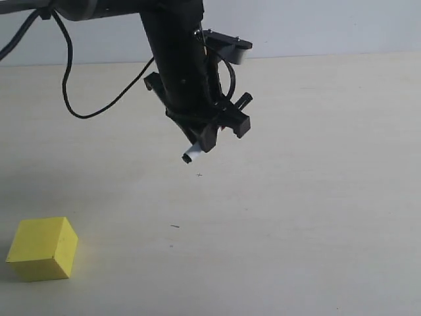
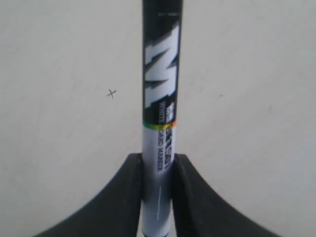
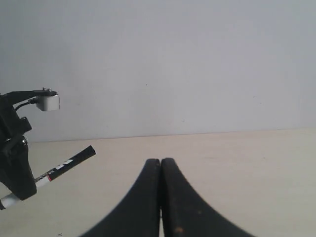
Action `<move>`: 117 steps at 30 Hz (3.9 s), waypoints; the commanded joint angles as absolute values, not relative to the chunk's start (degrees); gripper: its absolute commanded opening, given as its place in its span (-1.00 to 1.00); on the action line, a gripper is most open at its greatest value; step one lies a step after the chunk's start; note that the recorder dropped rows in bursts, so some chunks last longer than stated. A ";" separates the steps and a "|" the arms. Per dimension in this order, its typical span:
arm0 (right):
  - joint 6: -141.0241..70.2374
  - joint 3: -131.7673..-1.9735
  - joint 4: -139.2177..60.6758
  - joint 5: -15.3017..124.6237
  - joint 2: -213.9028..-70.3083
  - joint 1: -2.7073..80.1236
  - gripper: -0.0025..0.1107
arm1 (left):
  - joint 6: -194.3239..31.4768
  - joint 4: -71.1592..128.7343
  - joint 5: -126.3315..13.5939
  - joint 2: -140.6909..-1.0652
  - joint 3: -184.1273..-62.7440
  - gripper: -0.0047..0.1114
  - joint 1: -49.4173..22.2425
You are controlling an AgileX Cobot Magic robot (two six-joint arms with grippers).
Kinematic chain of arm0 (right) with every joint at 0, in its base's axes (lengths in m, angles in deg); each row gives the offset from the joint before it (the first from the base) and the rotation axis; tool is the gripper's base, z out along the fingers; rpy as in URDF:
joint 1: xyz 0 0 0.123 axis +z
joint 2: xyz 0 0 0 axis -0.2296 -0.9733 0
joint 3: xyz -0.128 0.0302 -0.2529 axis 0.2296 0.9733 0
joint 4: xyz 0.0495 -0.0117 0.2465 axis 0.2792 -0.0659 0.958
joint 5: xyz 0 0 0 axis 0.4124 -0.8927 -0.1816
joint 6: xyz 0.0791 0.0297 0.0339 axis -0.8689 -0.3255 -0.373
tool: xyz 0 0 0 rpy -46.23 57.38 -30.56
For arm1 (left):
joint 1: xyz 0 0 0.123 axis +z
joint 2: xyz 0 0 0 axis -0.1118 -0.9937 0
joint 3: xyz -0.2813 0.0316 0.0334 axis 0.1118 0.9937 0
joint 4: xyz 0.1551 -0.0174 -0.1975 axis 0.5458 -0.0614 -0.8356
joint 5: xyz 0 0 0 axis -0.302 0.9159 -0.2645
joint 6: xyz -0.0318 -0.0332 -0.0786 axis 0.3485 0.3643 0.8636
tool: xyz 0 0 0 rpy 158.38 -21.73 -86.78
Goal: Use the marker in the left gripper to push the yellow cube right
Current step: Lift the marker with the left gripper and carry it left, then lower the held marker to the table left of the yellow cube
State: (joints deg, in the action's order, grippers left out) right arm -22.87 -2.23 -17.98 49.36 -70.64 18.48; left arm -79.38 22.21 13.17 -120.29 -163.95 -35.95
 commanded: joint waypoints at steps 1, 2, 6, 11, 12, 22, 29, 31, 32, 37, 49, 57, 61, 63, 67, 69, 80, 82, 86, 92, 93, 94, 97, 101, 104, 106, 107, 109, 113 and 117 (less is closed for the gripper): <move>-22.72 -1.97 -18.23 49.64 -70.31 18.26 -0.96 | -88.61 25.55 13.59 -119.11 -164.35 -0.92 -35.68; -22.72 -1.97 -18.23 49.64 -70.31 18.26 -0.96 | -90.74 27.72 13.59 -119.11 -164.35 -0.92 -35.68; -22.72 -1.97 -18.23 49.64 -70.31 18.26 -0.96 | -92.91 36.26 13.59 -117.17 -161.35 -0.92 -34.84; -22.72 -1.97 -18.23 49.64 -70.31 18.26 -0.96 | -100.62 33.47 13.59 -111.86 -155.21 -0.92 -29.06; -22.72 -1.97 -18.23 49.64 -70.31 18.26 -0.96 | -102.57 31.88 13.59 -110.39 -153.64 -0.92 -27.40; -22.72 -1.97 -18.23 49.64 -70.31 18.26 -0.96 | -118.13 31.86 13.59 -95.02 -139.20 -0.92 -17.47; -22.72 -1.97 -18.23 49.64 -70.31 18.26 -0.96 | -122.90 46.11 13.59 -89.10 -131.67 -0.92 -16.70; -22.72 -1.97 -18.23 49.64 -70.31 18.26 -0.96 | -122.46 48.42 13.59 -89.01 -131.27 -0.92 -16.70; -22.72 -1.97 -18.23 49.64 -70.31 18.26 -0.96 | -121.42 47.81 13.59 -89.13 -131.27 -0.92 -16.70; -22.72 -1.97 -18.23 49.64 -70.31 18.26 -0.96 | -126.66 41.06 13.59 -89.37 -130.32 -0.92 -15.85; -22.72 -1.97 -18.23 49.64 -70.31 18.26 -0.96 | -137.18 43.39 13.53 -88.71 -119.27 -0.92 -3.48; -22.72 -1.97 -18.23 49.64 -70.31 18.26 -0.96 | -135.78 45.87 13.59 -88.82 -118.96 -0.92 4.93; -22.72 -1.97 -18.23 49.64 -70.31 18.26 -0.96 | -139.83 47.15 12.95 -88.95 -117.68 -0.92 7.59; -22.72 -1.97 -18.23 49.64 -70.31 18.26 -0.96 | -145.48 47.04 12.70 -88.95 -115.22 -0.92 8.35; -22.72 -1.97 -18.23 49.64 -70.31 18.26 -0.96 | -147.82 47.52 5.87 -88.95 -110.66 -0.92 9.24; -22.72 -1.97 -18.23 49.64 -70.31 18.26 -0.96 | -147.96 47.30 2.43 -88.95 -109.85 -0.92 9.24; -22.72 -1.97 -18.23 49.64 -70.31 18.26 -0.96 | -150.86 45.06 -5.21 -90.15 -105.48 -0.92 9.24; -22.72 -1.97 -18.23 49.64 -70.31 18.26 -0.96 | -150.86 44.47 -5.43 -90.74 -105.38 -0.92 9.24; -22.72 -1.97 -18.23 49.64 -70.31 18.26 -0.96 | -150.86 44.47 -5.43 -92.02 -105.38 -0.92 9.24; -22.72 -1.97 -18.23 49.64 -70.31 18.26 -0.96 | -150.69 44.83 -5.30 -92.70 -105.38 -0.92 9.24; -22.72 -1.97 -18.23 49.64 -70.31 18.26 -0.96 | -150.69 44.83 -5.30 -92.70 -105.38 -0.92 9.24; -22.72 -1.97 -18.23 49.64 -70.31 18.26 -0.96 | -150.69 44.83 -5.30 -92.70 -105.38 -0.92 9.24; -22.72 -1.97 -18.23 49.64 -70.31 18.26 -0.96 | -150.41 44.62 -4.62 -92.70 -105.38 -0.92 8.38; -22.72 -1.97 -18.23 49.64 -70.31 18.26 -0.96 | -149.40 44.62 -3.14 -92.82 -105.38 -0.92 7.70; -22.72 -1.97 -18.23 49.64 -70.31 18.26 -0.96 | -149.16 44.15 -2.72 -94.37 -105.00 -0.92 7.70; -22.72 -1.97 -18.23 49.64 -70.31 18.26 -0.96 | -149.16 44.15 -2.93 -95.21 -104.63 -0.92 7.70; -22.72 -1.97 -18.23 49.64 -70.31 18.26 -0.96 | -149.16 44.15 -3.19 -95.22 -104.63 -0.92 7.70; -22.72 -1.97 -18.23 49.64 -70.31 18.26 -0.96 | -149.16 44.36 -3.19 -95.22 -104.63 -0.92 7.70; -22.72 -1.97 -18.23 49.64 -70.31 18.26 -0.96 | -150.57 44.68 -3.18 -94.49 -104.89 -0.92 7.70; -22.72 -1.97 -18.23 49.64 -70.31 18.26 -0.96 | -150.57 44.10 -4.07 -94.49 -104.89 -0.92 7.48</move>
State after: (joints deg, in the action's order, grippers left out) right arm -22.87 -2.23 -17.98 49.36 -70.64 18.48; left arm -150.41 44.81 -3.02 -94.95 -104.65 8.09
